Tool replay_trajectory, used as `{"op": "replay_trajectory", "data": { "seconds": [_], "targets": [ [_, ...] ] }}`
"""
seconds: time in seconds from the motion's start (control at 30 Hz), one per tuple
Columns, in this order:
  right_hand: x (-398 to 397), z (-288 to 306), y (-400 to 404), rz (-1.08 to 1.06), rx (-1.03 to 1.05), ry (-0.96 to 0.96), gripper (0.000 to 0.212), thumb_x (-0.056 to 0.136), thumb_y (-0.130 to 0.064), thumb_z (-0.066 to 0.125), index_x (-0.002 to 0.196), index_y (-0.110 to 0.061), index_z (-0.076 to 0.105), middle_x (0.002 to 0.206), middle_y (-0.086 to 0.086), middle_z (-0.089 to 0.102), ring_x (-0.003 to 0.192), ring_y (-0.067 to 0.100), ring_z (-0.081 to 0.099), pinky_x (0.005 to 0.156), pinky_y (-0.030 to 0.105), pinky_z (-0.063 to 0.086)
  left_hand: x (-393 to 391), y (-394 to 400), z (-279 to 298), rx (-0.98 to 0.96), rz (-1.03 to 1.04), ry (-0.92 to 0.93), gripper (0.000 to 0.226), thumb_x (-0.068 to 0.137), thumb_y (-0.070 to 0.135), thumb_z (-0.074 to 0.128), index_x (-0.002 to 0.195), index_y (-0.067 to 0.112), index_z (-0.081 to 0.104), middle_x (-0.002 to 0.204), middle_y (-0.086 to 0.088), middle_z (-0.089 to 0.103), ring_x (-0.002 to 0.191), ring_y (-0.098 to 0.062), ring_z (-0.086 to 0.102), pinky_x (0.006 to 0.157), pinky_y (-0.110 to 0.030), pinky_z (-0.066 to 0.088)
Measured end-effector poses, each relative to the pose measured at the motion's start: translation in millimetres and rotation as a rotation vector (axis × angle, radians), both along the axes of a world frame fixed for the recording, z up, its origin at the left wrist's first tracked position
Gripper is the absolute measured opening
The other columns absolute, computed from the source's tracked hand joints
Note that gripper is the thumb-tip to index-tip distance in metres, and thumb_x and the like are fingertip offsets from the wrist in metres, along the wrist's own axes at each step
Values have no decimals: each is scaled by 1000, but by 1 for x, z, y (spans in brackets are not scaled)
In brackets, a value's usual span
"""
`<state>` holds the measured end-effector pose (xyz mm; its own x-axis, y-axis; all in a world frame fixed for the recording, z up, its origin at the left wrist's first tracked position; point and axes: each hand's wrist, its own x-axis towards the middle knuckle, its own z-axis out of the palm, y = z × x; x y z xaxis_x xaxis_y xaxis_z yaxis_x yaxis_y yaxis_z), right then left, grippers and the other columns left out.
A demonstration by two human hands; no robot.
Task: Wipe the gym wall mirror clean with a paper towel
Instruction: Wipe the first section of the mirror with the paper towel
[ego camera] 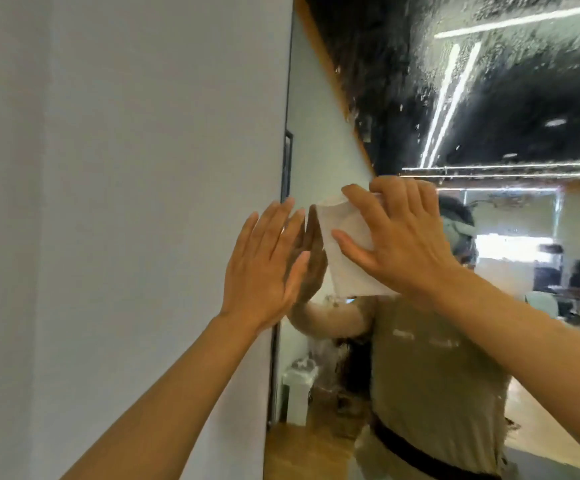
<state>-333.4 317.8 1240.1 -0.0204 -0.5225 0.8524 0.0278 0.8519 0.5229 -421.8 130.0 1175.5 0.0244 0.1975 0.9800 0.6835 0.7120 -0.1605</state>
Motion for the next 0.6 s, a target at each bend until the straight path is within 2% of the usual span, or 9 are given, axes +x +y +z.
{"op": "replay_trajectory", "data": {
  "seconds": [0.17,0.33,0.47,0.6],
  "targets": [
    [-18,80,-25,-20,-12,128,50,91,-55,45,126,-18,43,115,7,33,99,27,36,88,42,27,-35,-6,76,37,-83,77,61,102,31,49,155,13,26,162,-10,28,152,-22,19,126,-35,5],
    [-32,169,-47,-88,-59,229,54,91,-53,47,123,-11,57,111,19,53,98,25,34,85,38,26,-53,-7,148,27,-213,134,61,101,31,52,154,12,30,161,-10,31,150,-22,21,125,-30,3],
    [-40,239,-60,-115,-109,282,51,91,-50,51,123,-11,57,112,18,52,100,28,41,85,38,26,-66,-8,205,74,-250,138,60,103,39,39,155,12,30,163,-6,27,151,-18,18,125,-27,-1],
    [-38,311,-71,-198,-174,323,53,94,-50,50,132,-13,51,127,16,46,114,33,44,91,38,26,-71,-5,253,86,-301,76,65,102,46,26,159,15,22,167,-1,17,153,-11,9,123,-24,-6]
  ]
}}
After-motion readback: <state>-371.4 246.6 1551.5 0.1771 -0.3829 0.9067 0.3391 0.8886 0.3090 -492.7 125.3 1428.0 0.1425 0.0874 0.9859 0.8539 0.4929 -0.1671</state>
